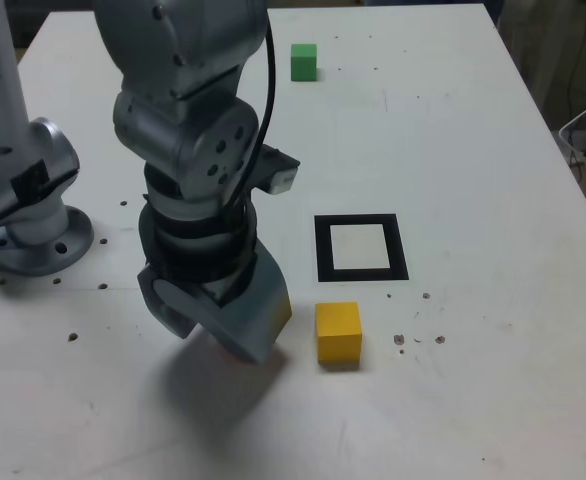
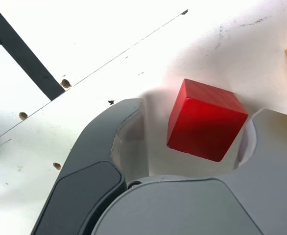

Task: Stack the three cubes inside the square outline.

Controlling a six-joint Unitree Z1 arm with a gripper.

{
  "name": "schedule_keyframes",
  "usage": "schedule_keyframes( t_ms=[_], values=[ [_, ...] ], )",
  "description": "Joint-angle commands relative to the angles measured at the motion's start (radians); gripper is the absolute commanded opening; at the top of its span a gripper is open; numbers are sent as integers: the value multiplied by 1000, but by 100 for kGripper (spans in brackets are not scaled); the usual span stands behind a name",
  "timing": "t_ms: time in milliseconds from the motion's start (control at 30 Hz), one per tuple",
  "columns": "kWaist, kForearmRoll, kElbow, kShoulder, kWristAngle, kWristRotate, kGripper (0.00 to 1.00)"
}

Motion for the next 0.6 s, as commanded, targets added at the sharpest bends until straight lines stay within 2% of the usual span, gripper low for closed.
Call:
schedule_keyframes(
  t_ms=[0,200,400,567],
  values=[
    [1,-5,1,-5,-3,-2,59],
    [6,-7,3,-10,-2,-7,41],
    [13,-4,8,-17,-4,-8,38],
    [13,-9,8,-21,-3,-8,29]
  ],
)
